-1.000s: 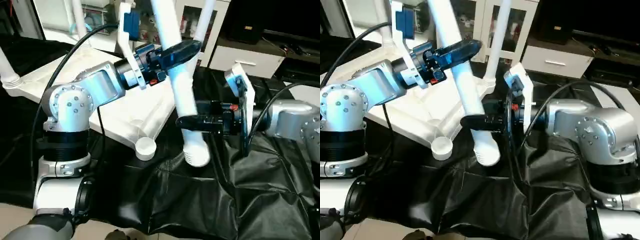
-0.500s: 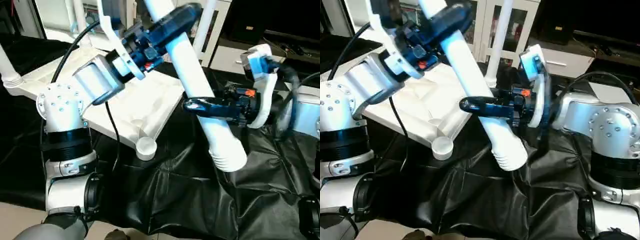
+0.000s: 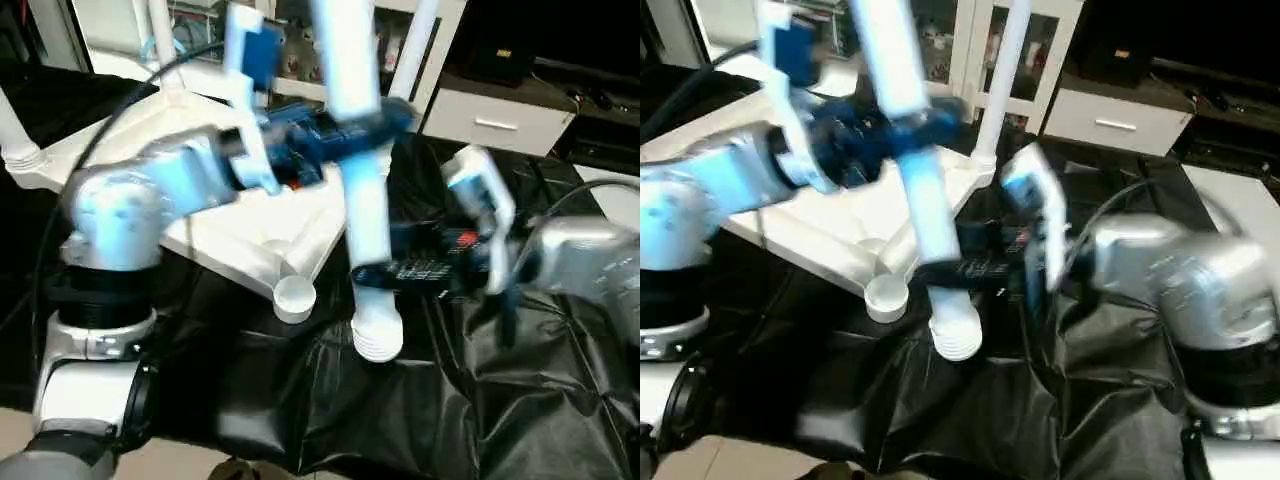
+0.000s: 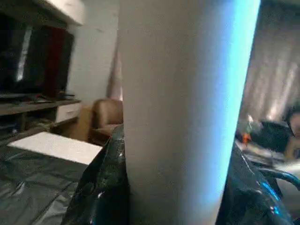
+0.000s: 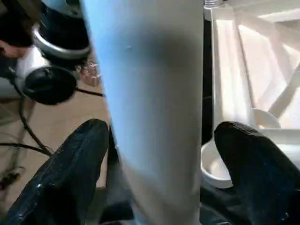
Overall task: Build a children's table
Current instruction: Pick table leg
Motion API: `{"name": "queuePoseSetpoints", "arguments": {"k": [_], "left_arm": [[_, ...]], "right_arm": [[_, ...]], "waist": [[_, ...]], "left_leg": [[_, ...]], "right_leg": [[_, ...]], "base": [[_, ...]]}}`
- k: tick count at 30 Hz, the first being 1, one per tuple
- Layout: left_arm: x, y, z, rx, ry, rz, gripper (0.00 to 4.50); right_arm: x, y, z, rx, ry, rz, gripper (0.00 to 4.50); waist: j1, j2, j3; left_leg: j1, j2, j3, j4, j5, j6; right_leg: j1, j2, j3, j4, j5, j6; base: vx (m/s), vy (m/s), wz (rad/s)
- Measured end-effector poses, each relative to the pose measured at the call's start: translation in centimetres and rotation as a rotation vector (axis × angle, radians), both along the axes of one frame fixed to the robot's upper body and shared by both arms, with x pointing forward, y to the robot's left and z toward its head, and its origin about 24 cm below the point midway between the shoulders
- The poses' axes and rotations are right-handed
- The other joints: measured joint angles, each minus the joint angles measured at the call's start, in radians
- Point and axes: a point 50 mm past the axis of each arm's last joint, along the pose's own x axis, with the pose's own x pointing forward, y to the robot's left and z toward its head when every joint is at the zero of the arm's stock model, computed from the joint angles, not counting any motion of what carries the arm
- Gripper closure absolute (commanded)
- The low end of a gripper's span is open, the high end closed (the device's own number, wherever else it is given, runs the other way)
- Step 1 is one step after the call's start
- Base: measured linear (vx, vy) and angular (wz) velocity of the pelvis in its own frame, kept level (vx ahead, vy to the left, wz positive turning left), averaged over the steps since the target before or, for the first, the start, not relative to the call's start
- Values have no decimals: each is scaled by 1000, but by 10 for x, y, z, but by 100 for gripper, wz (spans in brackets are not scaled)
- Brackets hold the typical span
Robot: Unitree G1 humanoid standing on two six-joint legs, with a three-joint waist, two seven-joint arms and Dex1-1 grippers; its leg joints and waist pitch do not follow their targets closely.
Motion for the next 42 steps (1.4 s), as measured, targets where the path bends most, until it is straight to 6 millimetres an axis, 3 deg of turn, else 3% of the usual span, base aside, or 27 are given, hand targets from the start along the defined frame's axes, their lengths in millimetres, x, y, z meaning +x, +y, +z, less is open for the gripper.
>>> {"name": "queuePoseSetpoints", "arguments": {"k": [7,17,32,34,42], "left_arm": [[-11,-8,-13,151,-172,-212,279],[-7,-5,-22,211,-210,-255,279],[-5,-9,-17,177,-219,-281,279],[-5,-9,-18,176,-219,-281,279],[-4,-9,-18,170,-215,-281,279]], "right_arm": [[-4,13,-24,-37,-93,42,55],[-14,9,-46,-93,-117,123,55],[-3,23,-66,-81,-194,60,55],[-3,24,-66,-72,-191,62,91],[-3,23,-71,-70,-186,71,154]], "waist": [[-1,0,0],[-2,0,0],[-1,0,0],[-2,0,0],[-1,0,0]], "left_leg": [[1,0,0,0,0,1],[2,1,0,1,0,1],[2,1,1,2,1,3],[2,1,1,2,2,4],[3,1,1,3,3,5]], "right_leg": [[0,0,0,1,0,0],[1,-1,0,4,1,-1],[1,-1,0,6,4,-5],[1,-1,0,6,4,-5],[1,-1,0,9,4,-6]], "base": [[0,0,0],[0,0,0],[0,0,0],[0,0,0],[0,0,0]]}}
